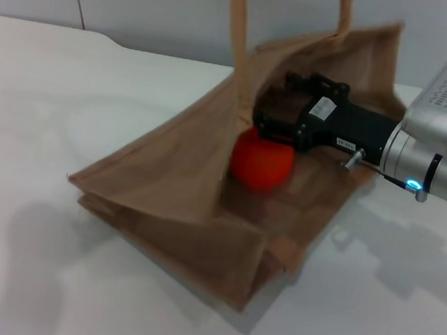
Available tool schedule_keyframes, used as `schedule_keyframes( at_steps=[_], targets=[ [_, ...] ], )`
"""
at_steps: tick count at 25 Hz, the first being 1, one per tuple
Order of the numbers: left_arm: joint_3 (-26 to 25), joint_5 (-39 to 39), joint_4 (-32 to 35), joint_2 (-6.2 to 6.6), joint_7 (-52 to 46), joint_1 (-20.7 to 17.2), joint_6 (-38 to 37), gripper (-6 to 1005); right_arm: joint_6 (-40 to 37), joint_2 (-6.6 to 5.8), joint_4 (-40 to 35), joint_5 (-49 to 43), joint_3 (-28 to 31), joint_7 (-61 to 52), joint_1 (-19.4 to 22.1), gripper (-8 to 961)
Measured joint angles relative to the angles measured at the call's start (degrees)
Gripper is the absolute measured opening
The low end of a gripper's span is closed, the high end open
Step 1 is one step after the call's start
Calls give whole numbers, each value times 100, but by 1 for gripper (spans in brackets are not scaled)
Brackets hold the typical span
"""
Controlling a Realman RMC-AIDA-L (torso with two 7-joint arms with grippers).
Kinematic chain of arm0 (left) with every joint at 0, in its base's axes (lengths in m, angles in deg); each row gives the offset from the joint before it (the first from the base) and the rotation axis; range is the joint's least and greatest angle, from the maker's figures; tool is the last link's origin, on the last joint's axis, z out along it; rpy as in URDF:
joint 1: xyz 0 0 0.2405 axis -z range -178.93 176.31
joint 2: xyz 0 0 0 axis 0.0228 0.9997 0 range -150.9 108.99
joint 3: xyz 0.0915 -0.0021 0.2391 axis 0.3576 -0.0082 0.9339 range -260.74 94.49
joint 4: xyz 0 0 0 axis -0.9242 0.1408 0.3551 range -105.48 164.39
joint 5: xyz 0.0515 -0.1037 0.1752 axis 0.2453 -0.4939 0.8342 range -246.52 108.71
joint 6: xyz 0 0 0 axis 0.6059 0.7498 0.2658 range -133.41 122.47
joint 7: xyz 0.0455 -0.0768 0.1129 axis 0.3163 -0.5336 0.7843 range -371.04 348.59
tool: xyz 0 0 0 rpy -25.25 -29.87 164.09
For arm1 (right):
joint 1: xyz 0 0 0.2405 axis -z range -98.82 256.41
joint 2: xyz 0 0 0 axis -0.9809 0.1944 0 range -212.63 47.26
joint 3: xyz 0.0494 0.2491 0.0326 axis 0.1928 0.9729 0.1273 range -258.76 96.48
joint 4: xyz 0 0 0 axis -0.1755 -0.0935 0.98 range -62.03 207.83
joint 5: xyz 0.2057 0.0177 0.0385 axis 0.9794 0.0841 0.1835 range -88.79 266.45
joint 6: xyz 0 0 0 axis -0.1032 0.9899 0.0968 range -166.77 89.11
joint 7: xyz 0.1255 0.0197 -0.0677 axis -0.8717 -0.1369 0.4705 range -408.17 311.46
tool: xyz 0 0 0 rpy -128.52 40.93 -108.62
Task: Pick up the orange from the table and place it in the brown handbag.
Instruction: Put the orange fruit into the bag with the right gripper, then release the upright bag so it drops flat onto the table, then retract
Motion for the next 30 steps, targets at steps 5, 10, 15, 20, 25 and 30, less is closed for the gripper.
schedule_keyframes(
  at_steps=[5,10,15,20,25,30],
  targets=[
    [-10,1,8,6,0,-41,-7,118,-3,-17,0,-3,2,-7,-14,852],
    [-94,49,25,9,8,-159,-63,116,-3,-55,-27,-25,13,-14,73,889],
    [-161,237,38,5,15,-399,-219,115,-3,-287,24,-6,292,-28,445,894],
    [-164,294,38,-2,125,-607,-387,115,44,-587,48,-5,687,-234,864,893],
    [-163,271,38,-6,149,-788,-642,115,37,-754,58,-5,920,-258,1168,893],
    [-163,284,10,-15,150,-913,-767,116,50,-787,100,-8,1518,-171,1451,894]
  ],
)
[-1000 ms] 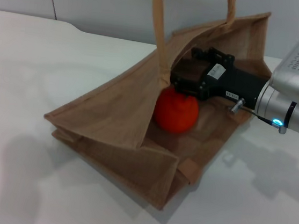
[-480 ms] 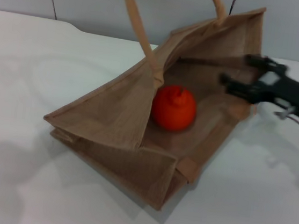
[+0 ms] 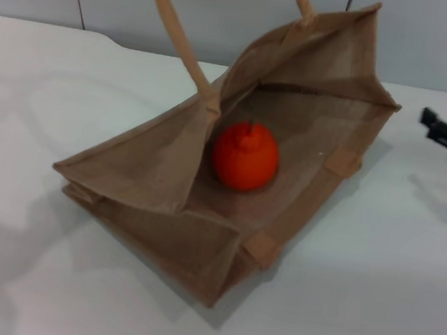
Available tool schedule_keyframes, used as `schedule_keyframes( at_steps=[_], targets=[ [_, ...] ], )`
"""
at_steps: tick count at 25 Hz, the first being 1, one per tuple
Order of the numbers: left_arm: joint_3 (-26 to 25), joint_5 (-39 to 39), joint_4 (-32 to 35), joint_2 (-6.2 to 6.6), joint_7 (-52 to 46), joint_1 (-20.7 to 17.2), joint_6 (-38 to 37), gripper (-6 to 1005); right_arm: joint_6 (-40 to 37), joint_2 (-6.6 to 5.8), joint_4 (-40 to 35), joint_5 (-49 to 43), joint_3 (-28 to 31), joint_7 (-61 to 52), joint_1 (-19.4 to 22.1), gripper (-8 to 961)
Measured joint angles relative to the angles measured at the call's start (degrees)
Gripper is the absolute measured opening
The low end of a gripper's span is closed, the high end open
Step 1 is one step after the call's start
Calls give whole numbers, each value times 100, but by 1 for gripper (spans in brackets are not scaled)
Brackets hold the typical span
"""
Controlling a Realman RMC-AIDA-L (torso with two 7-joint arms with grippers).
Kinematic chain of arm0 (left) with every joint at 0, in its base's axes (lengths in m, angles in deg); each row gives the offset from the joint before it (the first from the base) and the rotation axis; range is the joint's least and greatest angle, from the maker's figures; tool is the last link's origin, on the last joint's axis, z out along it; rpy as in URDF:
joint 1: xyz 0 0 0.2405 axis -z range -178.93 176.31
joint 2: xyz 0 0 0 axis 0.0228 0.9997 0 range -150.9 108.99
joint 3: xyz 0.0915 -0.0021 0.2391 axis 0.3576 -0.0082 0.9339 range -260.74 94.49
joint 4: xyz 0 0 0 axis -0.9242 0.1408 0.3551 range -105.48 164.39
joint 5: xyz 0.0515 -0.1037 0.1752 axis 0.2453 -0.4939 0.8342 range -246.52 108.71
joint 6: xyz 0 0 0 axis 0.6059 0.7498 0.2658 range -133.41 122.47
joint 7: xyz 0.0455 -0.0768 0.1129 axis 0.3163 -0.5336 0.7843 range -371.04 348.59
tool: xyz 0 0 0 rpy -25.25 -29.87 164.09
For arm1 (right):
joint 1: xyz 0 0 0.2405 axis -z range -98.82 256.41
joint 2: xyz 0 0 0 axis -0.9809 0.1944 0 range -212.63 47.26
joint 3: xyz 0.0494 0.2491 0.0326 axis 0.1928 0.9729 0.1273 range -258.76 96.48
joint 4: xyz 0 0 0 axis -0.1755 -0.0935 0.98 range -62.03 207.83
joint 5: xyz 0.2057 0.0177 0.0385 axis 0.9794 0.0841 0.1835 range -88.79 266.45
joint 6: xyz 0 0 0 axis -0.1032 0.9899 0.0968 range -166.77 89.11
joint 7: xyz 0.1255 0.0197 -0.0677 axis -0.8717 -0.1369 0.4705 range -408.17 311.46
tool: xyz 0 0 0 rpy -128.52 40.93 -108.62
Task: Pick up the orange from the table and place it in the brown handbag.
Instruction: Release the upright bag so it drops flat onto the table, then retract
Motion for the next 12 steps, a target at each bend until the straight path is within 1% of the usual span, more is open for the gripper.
schedule_keyframes(
  at_steps=[2,3,4,5,8,9,12],
  targets=[
    [18,-1,-24,-5,0,-47,-83,116,-3,23,32,0,291,87,120,894],
    [33,-7,-35,-7,0,-69,-132,116,-15,42,40,1,626,167,234,894],
    [56,-27,-57,-19,0,-102,-215,116,-15,50,33,1,780,191,278,894],
    [64,-43,-69,-23,0,-114,-249,116,-15,50,33,1,780,191,278,894],
    [69,-123,-125,-34,15,-144,-330,116,2,92,22,-13,1126,240,338,894],
    [55,-324,-295,-35,147,-175,-362,116,4,100,23,-23,1164,269,340,894],
    [38,-587,-506,-29,392,-176,-371,115,1,123,24,-29,1179,322,299,893]
  ],
)
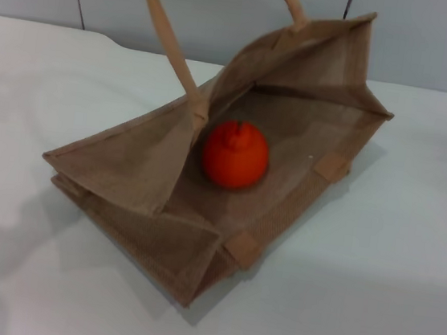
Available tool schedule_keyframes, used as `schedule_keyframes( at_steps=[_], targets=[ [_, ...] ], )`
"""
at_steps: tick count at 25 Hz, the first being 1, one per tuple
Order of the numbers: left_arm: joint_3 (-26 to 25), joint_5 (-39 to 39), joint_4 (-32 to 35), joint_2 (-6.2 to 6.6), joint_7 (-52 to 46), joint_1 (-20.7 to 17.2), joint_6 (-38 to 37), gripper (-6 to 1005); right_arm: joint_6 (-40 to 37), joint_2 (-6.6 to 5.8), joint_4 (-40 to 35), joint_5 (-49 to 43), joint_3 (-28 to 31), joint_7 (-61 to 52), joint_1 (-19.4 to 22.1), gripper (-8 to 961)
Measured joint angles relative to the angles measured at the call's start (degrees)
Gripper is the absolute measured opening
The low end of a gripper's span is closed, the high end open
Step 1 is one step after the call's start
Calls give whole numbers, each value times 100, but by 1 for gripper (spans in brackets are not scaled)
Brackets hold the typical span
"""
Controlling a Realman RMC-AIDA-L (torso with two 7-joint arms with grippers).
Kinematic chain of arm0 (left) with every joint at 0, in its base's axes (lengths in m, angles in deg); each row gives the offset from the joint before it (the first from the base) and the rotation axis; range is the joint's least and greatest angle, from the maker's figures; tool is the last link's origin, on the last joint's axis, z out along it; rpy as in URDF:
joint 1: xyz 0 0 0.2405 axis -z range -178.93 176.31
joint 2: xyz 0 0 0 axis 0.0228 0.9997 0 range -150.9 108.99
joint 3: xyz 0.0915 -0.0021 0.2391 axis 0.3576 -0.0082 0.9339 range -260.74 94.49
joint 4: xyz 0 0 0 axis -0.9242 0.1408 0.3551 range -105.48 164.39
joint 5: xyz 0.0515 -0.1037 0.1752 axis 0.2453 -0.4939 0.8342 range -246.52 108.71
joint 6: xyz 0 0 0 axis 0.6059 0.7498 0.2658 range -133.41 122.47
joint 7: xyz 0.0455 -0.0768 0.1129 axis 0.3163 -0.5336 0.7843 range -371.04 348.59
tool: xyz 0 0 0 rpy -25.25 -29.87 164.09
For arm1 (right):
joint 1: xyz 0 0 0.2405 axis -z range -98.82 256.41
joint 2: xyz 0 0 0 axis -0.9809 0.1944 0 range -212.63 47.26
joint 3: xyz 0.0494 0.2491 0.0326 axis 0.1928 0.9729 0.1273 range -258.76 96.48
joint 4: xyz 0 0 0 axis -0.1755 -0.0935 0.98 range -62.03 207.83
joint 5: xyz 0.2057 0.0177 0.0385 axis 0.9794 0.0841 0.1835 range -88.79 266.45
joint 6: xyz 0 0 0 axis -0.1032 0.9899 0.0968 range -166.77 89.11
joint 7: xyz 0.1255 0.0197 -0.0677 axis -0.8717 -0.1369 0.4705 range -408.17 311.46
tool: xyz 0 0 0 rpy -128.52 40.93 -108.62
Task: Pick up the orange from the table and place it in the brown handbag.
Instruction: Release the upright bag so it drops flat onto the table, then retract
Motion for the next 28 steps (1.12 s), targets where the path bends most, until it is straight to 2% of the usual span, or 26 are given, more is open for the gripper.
schedule_keyframes(
  at_steps=[8,14,25,28],
  targets=[
    [31,-403,-240,-6,240,9,-169,155,-32,99,-6,-49,-51,9,-178,894],
    [44,-458,-507,-7,225,72,-198,393,-36,169,17,-165,-49,12,-261,894],
    [465,-1038,-607,-4,678,-6,-252,627,-11,171,19,-172,-41,10,-276,893],
    [491,-1094,-643,-8,768,0,-247,765,-13,173,19,-171,-41,10,-277,893]
  ],
)
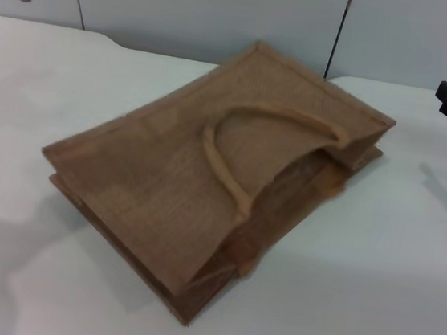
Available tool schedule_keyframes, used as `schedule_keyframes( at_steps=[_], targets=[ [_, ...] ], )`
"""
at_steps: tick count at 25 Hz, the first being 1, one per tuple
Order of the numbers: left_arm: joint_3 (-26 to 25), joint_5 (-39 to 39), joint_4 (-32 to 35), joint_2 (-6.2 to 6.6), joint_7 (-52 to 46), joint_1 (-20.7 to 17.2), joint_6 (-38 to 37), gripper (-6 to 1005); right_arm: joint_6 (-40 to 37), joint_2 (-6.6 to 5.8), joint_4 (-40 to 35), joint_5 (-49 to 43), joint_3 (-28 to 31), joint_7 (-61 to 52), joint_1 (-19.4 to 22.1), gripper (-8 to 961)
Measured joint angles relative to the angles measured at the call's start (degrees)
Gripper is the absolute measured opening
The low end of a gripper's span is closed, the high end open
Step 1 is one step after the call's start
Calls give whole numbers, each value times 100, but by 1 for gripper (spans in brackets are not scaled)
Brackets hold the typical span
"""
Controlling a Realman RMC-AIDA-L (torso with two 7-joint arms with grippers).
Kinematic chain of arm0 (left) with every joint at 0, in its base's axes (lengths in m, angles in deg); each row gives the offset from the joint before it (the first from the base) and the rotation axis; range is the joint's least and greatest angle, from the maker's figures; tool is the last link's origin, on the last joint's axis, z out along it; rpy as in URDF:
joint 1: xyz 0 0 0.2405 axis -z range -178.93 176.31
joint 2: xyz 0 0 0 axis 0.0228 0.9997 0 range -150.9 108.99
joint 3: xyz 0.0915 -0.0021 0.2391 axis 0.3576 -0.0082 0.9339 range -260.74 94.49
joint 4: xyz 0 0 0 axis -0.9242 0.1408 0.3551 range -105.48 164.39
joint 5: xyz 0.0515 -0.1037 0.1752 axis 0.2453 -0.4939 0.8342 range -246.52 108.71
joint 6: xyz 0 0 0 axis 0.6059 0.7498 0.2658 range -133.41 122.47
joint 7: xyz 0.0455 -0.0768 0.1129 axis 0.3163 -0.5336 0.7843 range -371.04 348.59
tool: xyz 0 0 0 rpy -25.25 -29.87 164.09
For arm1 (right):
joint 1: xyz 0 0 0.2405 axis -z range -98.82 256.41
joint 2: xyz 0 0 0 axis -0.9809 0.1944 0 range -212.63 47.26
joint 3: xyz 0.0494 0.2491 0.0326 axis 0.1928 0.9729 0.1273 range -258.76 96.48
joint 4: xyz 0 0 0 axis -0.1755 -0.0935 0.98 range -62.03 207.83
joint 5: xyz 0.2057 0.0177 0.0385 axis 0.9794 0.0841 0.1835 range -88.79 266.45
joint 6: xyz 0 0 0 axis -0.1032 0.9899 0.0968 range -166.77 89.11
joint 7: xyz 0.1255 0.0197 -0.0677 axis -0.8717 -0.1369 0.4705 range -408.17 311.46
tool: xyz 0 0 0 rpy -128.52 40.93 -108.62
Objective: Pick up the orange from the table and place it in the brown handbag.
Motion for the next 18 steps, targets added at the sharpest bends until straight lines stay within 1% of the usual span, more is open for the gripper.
schedule_keyframes(
  at_steps=[2,5,8,9,10,11,12,13,14,15,18],
  targets=[
    [4,-11,-3,-4,34,-2,-29,857,-9,13,0,0,1,1,-1,893],
    [-2,-43,-5,-12,68,-66,-171,866,-35,25,-19,9,41,5,-2,893],
    [-15,-184,-37,-12,331,-235,-585,866,-31,45,-33,55,215,92,48,894],
    [-9,-603,-208,-17,872,-393,-862,866,-13,107,-32,61,409,239,91,894],
    [-9,-603,-208,-17,872,-393,-862,866,-1,166,-28,65,588,397,131,894],
    [-4,-888,-325,-21,1171,-456,-936,865,18,259,-21,63,803,636,187,894],
    [-4,-1405,-552,-24,1620,-541,-996,865,53,359,-20,64,1064,939,248,894],
    [-3,-1704,-705,-25,1910,-582,-1009,865,99,442,-22,66,1313,1225,299,894],
    [-2,-2155,-919,-24,2278,-625,-1016,865,207,505,-68,68,1532,1496,327,894],
    [-1,-2674,-1150,-26,2701,-678,-1006,865,334,537,-153,71,1705,1702,341,894],
    [59,-3697,-1673,-38,3586,-773,-917,864,846,541,-591,77,2139,2043,338,894]
  ],
)
